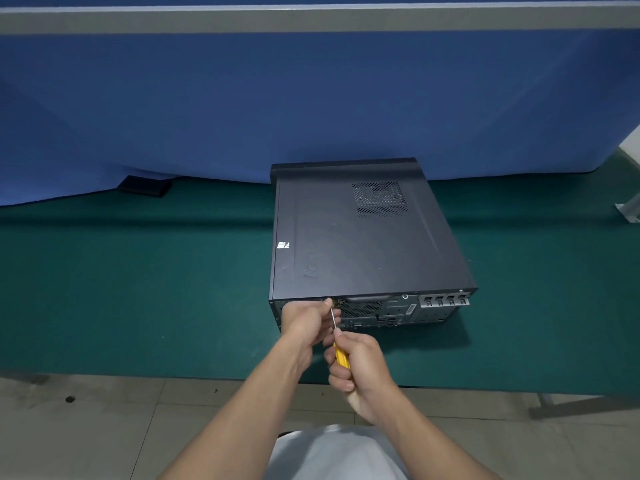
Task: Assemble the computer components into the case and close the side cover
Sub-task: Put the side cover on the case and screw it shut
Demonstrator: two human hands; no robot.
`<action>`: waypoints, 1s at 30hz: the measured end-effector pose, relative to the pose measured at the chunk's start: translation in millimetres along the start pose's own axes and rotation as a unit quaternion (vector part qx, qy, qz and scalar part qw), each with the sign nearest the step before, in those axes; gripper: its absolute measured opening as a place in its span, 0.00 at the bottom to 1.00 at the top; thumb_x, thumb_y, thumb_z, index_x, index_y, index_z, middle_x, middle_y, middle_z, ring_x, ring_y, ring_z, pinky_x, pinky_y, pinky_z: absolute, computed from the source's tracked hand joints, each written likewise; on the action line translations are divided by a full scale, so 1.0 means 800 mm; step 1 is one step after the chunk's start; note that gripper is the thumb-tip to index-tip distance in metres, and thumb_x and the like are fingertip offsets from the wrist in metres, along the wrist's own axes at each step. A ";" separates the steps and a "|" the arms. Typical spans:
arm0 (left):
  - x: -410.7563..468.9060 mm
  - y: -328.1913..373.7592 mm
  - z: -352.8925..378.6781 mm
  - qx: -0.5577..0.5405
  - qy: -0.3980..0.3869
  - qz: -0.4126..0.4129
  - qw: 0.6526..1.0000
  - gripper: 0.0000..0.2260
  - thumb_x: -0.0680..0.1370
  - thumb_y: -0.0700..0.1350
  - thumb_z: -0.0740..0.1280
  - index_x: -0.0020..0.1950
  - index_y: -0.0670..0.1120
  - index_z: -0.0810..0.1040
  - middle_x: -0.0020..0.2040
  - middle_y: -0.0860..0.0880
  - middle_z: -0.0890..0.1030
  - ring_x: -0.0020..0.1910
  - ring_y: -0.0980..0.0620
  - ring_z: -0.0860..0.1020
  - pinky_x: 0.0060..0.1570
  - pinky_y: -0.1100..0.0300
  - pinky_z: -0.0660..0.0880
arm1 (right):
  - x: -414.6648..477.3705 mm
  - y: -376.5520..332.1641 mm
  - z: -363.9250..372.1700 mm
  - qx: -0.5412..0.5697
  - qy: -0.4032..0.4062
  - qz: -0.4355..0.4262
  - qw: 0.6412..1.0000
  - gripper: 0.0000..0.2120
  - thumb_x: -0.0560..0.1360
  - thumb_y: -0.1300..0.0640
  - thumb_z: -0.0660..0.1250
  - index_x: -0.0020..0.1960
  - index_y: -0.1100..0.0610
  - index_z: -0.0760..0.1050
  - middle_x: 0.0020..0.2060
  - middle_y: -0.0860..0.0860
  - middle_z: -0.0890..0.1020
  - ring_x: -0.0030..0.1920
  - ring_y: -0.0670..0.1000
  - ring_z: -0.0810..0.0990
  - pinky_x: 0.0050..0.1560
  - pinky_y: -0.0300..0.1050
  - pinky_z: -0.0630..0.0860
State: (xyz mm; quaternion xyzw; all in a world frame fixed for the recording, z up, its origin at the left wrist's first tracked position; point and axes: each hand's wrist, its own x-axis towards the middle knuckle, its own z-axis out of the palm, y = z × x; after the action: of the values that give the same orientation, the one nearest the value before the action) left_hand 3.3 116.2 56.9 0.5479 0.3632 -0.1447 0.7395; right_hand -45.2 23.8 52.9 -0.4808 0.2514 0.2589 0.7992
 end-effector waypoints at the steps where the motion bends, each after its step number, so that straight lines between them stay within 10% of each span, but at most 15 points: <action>1: -0.001 -0.001 -0.001 0.005 -0.018 -0.004 1.000 0.07 0.79 0.38 0.67 0.51 0.34 0.80 0.42 0.42 0.85 0.40 0.48 0.85 0.32 0.60 0.79 | 0.001 -0.001 -0.001 0.040 -0.015 0.020 0.999 0.11 0.82 0.61 0.56 0.42 0.62 0.70 0.27 0.55 0.70 0.20 0.45 0.59 0.18 0.32 0.52; 6: -0.002 0.000 0.004 -0.050 -0.029 -0.029 0.998 0.05 0.78 0.32 0.66 0.51 0.31 0.78 0.41 0.37 0.84 0.39 0.46 0.85 0.29 0.63 0.78 | 0.001 0.001 0.001 0.128 -0.019 0.066 0.989 0.12 0.80 0.56 0.61 0.42 0.62 0.72 0.28 0.55 0.70 0.21 0.45 0.63 0.17 0.35 0.57; 13: 0.000 0.001 0.010 -0.079 0.016 -0.030 0.996 0.05 0.72 0.30 0.72 0.46 0.33 0.79 0.34 0.40 0.83 0.33 0.49 0.84 0.29 0.64 0.78 | -0.006 0.021 0.006 -0.151 0.141 -0.047 0.977 0.08 0.78 0.57 0.66 0.43 0.61 0.75 0.29 0.52 0.77 0.25 0.47 0.70 0.23 0.40 0.65; 21: 0.004 0.007 0.001 -0.070 -0.053 -0.064 0.994 0.05 0.78 0.33 0.65 0.52 0.32 0.76 0.41 0.39 0.85 0.40 0.45 0.85 0.32 0.63 0.80 | -0.002 0.011 0.004 0.270 -0.021 0.126 0.954 0.10 0.78 0.56 0.60 0.43 0.62 0.73 0.28 0.53 0.69 0.20 0.44 0.62 0.16 0.34 0.56; 27: 0.007 0.000 0.007 -0.109 -0.002 -0.046 0.993 0.05 0.73 0.30 0.71 0.48 0.33 0.77 0.35 0.40 0.84 0.35 0.47 0.84 0.32 0.63 0.79 | -0.003 0.022 0.003 -0.029 0.129 0.001 0.991 0.10 0.77 0.56 0.67 0.46 0.65 0.77 0.30 0.53 0.77 0.25 0.46 0.70 0.24 0.38 0.65; 30: 0.009 -0.003 0.004 -0.115 -0.011 -0.048 0.992 0.04 0.74 0.32 0.71 0.46 0.35 0.77 0.37 0.41 0.84 0.37 0.47 0.85 0.34 0.63 0.79 | 0.000 0.015 0.002 0.058 0.087 0.040 0.994 0.13 0.80 0.56 0.61 0.43 0.64 0.75 0.28 0.54 0.72 0.21 0.45 0.62 0.20 0.36 0.56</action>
State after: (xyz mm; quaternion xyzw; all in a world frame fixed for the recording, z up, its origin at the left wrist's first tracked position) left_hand 8.2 113.7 50.9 0.4393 0.3946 -0.1432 0.7942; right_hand -52.7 30.0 46.0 -0.4435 0.3534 0.2329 0.7900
